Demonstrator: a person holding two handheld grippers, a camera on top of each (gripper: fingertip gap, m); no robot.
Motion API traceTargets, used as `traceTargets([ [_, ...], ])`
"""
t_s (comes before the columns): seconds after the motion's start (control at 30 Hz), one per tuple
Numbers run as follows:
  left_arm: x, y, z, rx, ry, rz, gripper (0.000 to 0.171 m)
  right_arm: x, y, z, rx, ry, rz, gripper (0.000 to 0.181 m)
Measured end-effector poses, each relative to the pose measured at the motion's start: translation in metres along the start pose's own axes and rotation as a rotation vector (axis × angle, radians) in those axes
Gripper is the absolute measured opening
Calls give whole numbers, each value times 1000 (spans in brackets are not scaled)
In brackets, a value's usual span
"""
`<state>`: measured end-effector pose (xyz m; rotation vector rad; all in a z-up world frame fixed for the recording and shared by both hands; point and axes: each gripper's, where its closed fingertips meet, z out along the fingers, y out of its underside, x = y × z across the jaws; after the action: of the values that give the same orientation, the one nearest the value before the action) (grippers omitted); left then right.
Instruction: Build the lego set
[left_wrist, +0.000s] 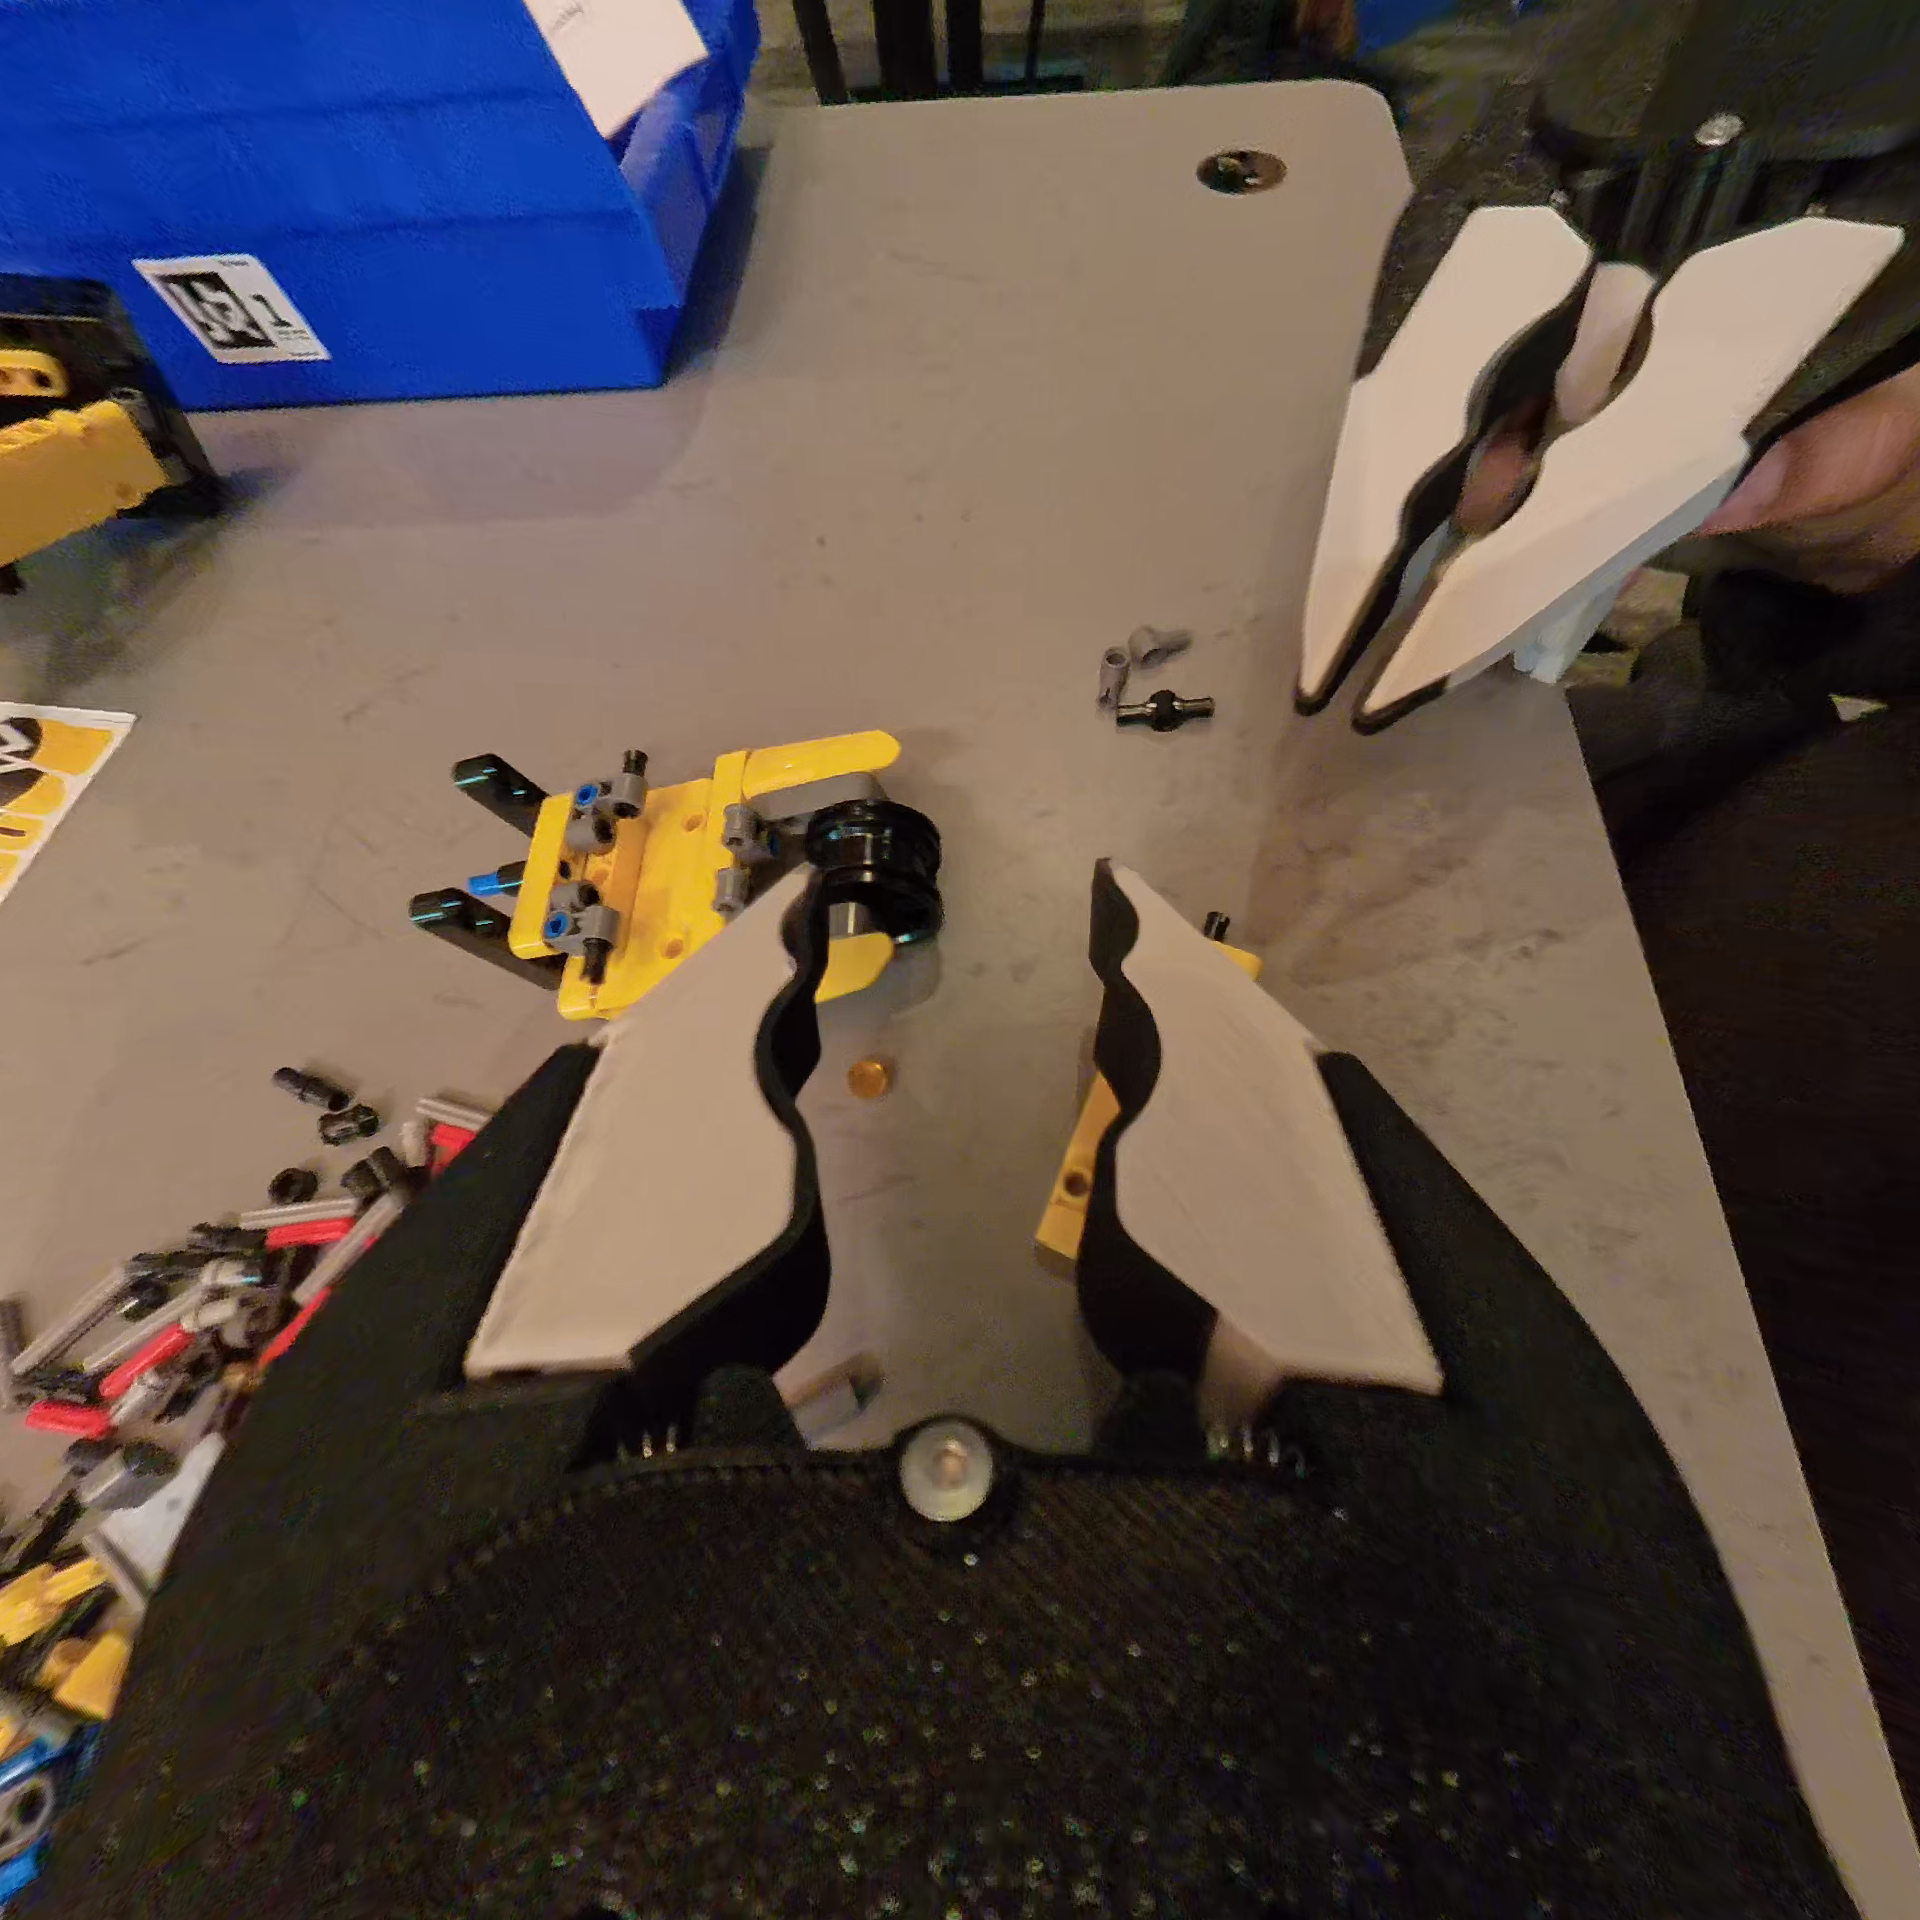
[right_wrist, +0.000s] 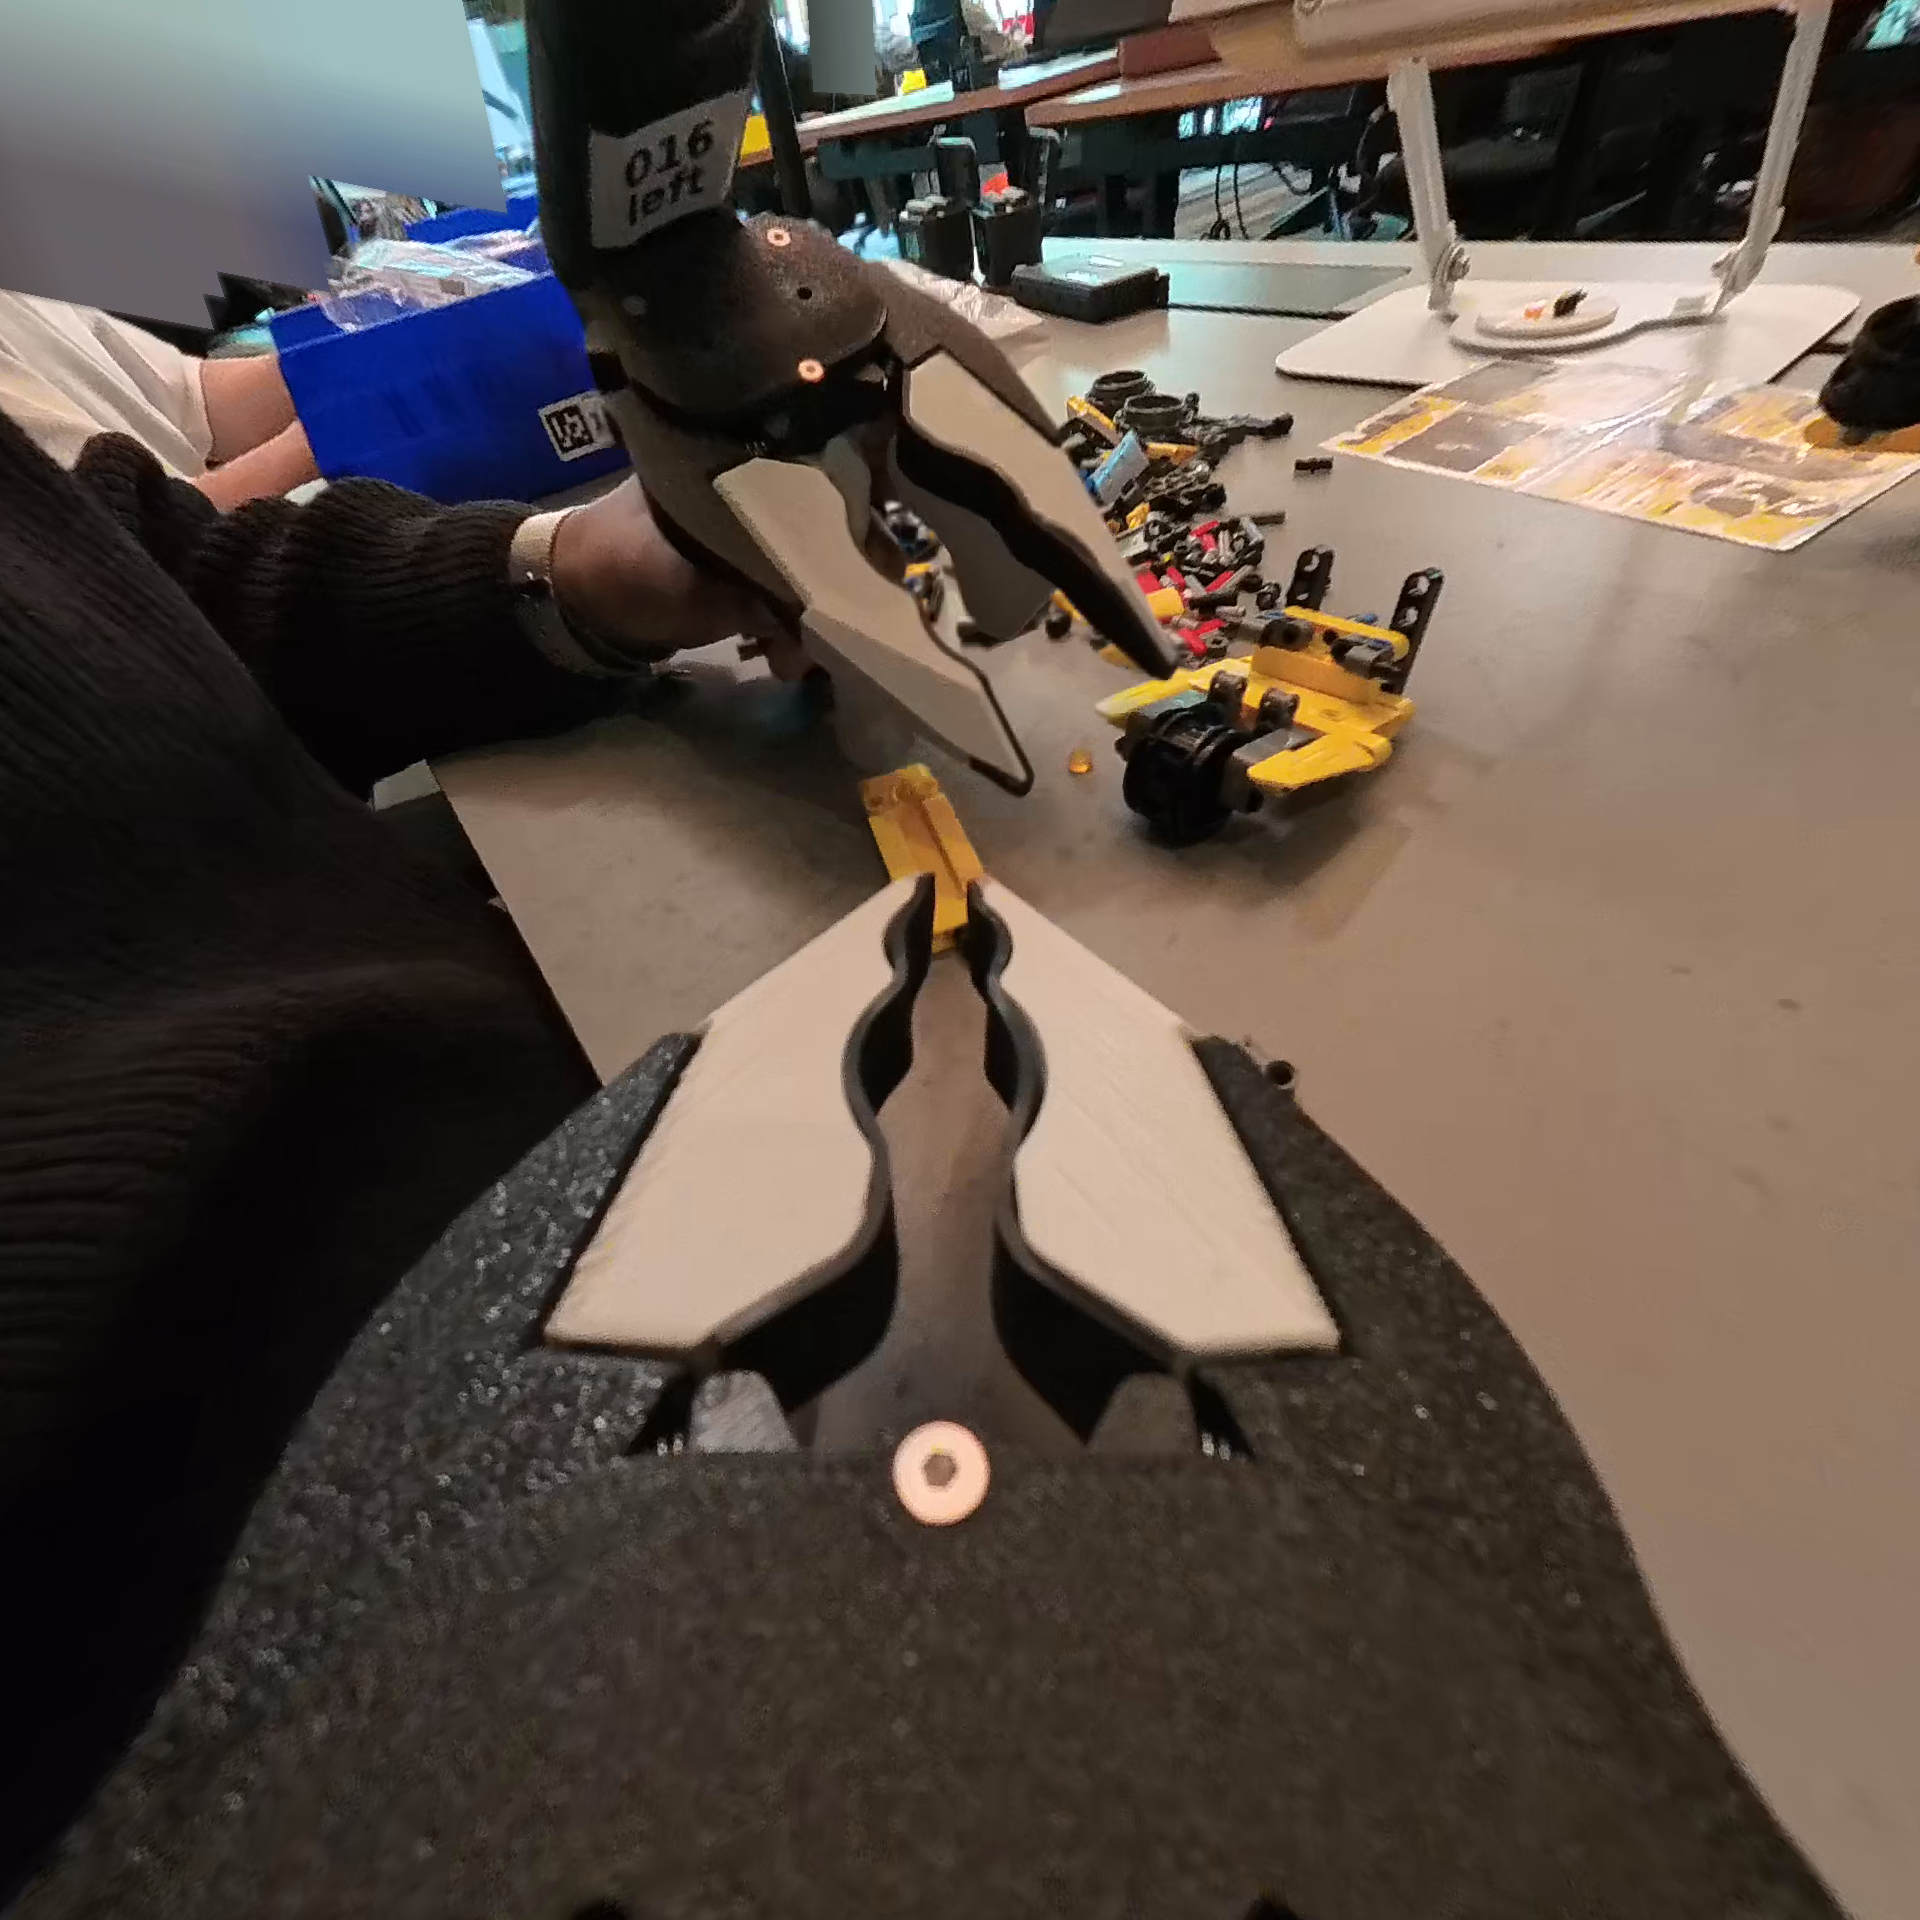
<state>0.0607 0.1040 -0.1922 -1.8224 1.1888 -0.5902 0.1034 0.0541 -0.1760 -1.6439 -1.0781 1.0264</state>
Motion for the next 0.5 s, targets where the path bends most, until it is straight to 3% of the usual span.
traceTargets([
  [0.13, -7, -6, -7, 33, -26, -7, 48, 5, -16, -14, 133, 23, 29, 1],
  [0.27, 2, -10, -9, 66, 36, -11, 48, 22, -27, -30, 241, 49, 160, 7],
  [0.37, 12, -4, -5, 36, 93, 14, 48, 34, -17, -27, 149, 88, 211, 24],
  [0.5, 36, 7, -2, -42, 227, 55, 46, 37, 8, -13, -61, 159, 121, 24],
])
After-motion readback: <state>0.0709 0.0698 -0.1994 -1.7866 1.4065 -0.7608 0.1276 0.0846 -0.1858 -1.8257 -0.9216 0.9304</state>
